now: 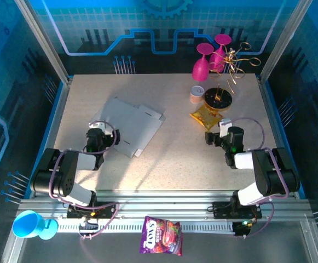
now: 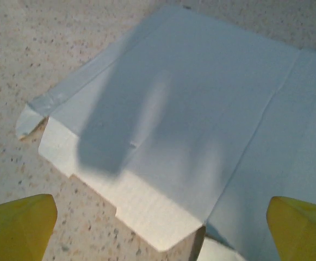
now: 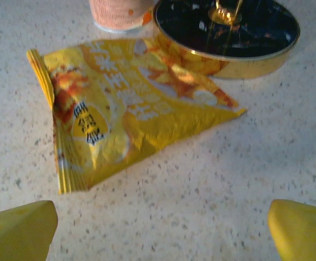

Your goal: Fold the paper box

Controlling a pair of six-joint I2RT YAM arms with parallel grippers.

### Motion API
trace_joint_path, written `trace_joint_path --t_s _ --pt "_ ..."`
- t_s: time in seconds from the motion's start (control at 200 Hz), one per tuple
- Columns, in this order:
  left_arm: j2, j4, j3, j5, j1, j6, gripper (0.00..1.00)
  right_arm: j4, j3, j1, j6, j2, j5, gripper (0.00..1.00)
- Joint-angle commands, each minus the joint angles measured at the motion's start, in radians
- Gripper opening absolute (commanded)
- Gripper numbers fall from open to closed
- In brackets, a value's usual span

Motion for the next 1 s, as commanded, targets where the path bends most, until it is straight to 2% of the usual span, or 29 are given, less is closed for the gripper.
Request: trace_joint_path --t_s 0.0,0.675,0.996 --pt "0.036 0.17 0.048 -0.021 0.015 0.041 0.99 0.158 0.046 0.019 -0.025 0.031 0.012 1.0" --pt "0.036 0.17 0.048 -0.02 0.015 0.041 0.99 0.157 0.045 0.02 -0.026 0.031 0.011 1.0" --pt "0.036 0.17 0.048 -0.017 0.014 0.045 0.99 0.266 -0.013 0.02 -0.029 0.028 -0.006 1.0"
